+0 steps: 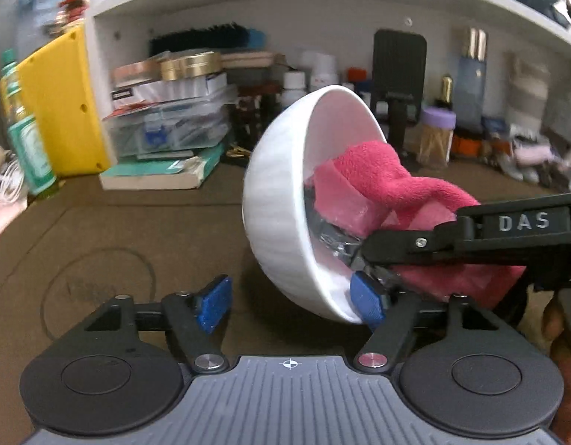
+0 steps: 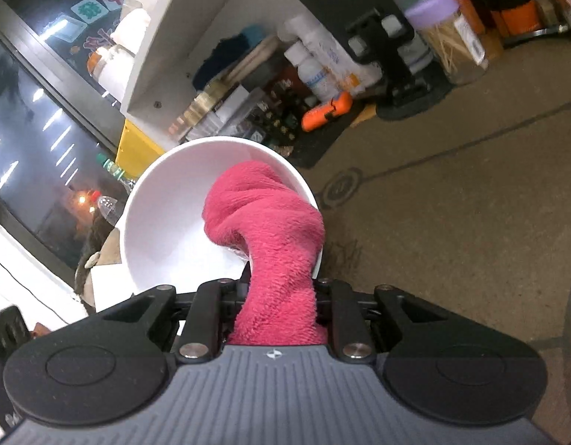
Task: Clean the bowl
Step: 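Wipe the bowl interior with the towel in the right gripper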
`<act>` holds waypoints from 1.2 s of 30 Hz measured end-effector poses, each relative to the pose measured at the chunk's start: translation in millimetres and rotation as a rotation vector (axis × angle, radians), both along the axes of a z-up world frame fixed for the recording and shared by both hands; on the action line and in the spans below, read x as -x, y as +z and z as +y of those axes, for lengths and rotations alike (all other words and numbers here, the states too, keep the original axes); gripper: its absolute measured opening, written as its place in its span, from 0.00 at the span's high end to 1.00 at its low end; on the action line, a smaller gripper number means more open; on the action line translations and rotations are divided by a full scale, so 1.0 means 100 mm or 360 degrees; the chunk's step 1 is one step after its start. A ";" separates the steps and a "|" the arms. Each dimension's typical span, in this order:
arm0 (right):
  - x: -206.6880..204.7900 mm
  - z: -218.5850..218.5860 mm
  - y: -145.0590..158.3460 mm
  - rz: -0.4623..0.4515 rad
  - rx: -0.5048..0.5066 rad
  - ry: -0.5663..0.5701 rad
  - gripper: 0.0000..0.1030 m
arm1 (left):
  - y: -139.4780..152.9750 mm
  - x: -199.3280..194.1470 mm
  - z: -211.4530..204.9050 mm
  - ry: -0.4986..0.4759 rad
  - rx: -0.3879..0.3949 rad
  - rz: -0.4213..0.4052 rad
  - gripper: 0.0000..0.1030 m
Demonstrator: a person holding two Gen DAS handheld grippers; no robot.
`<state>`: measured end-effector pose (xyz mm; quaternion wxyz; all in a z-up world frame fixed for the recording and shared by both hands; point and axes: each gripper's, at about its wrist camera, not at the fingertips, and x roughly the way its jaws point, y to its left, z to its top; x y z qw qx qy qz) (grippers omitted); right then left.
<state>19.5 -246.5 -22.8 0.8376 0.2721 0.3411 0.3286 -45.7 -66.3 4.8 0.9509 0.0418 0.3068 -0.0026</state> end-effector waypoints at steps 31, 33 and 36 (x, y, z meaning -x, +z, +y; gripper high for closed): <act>0.30 0.10 0.24 -0.0328 0.0355 0.0042 0.81 | 0.12 -0.10 0.20 -0.0415 -0.0211 0.0097 0.46; 0.23 0.03 0.17 -0.0239 0.0254 0.0009 0.81 | 0.07 -0.10 0.13 -0.0318 -0.0136 0.0079 0.36; 0.18 -0.04 0.08 -0.0130 0.0143 -0.0034 0.81 | -0.03 -0.13 0.06 -0.0129 0.0056 0.0075 0.30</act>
